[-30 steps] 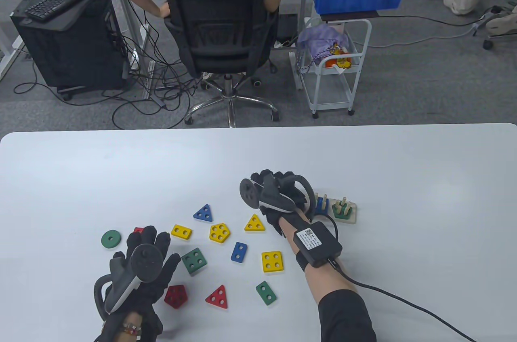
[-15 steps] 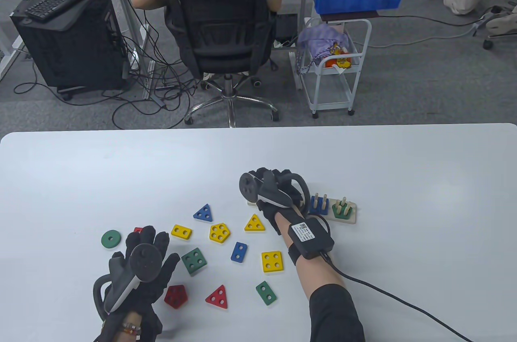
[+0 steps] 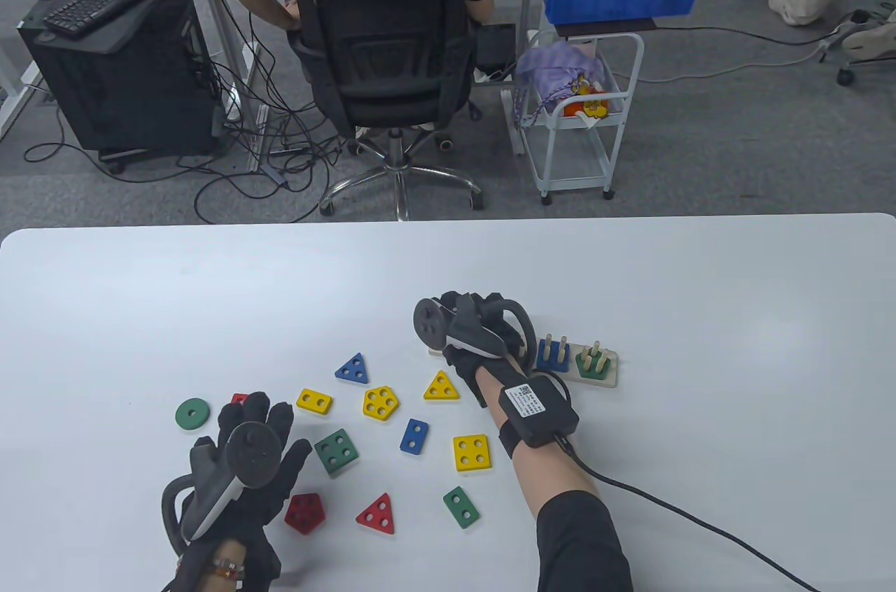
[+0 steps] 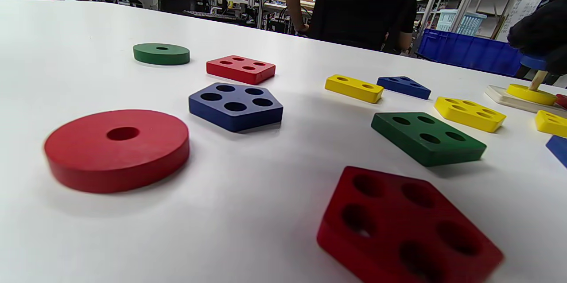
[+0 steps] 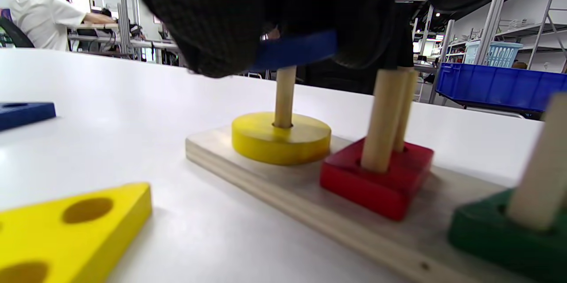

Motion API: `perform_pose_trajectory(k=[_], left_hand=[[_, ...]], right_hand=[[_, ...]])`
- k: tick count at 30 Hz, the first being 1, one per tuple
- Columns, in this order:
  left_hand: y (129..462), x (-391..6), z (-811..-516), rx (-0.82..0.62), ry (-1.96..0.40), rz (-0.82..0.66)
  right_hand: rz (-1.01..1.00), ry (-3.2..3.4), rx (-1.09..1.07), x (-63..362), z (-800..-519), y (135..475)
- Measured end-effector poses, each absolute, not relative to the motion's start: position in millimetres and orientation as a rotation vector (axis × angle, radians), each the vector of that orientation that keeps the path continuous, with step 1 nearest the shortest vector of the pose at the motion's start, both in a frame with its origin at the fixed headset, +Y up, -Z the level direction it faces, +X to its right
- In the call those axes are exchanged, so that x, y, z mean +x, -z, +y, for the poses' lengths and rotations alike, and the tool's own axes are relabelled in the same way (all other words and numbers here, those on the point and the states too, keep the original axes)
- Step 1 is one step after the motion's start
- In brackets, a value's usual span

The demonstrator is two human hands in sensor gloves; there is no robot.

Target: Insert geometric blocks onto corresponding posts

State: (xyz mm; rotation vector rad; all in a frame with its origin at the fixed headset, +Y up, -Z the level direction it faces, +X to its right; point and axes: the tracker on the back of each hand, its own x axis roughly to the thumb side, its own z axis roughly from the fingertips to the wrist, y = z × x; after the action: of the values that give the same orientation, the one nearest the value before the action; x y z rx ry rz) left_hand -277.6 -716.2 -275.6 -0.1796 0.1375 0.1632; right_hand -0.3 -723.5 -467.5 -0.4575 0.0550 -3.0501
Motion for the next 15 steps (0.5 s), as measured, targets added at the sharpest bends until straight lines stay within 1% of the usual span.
perform_pose_trajectory(k=[5,8,11,15], left_hand=[[275.6,-276.9,-715.9,-0.178,-0.162,0.132],[275.7,-277.6,-716.0,-0.18,-0.165,0.135],[275.7,-277.5,-715.7,-0.18,-0.17,0.133],[275.8,-276.8,-716.1,-0.178,-0.169,0.128]], right_hand=[[0.043,3.076,-0.448,3.2,-724.7,469.1],[0.069,3.091,-0.483,8.5,-720.1,464.0],[0.108,3.081,-0.564,15.3,-715.2,449.5],[0.105,3.032,-0.719,28.2,-712.5,416.2]])
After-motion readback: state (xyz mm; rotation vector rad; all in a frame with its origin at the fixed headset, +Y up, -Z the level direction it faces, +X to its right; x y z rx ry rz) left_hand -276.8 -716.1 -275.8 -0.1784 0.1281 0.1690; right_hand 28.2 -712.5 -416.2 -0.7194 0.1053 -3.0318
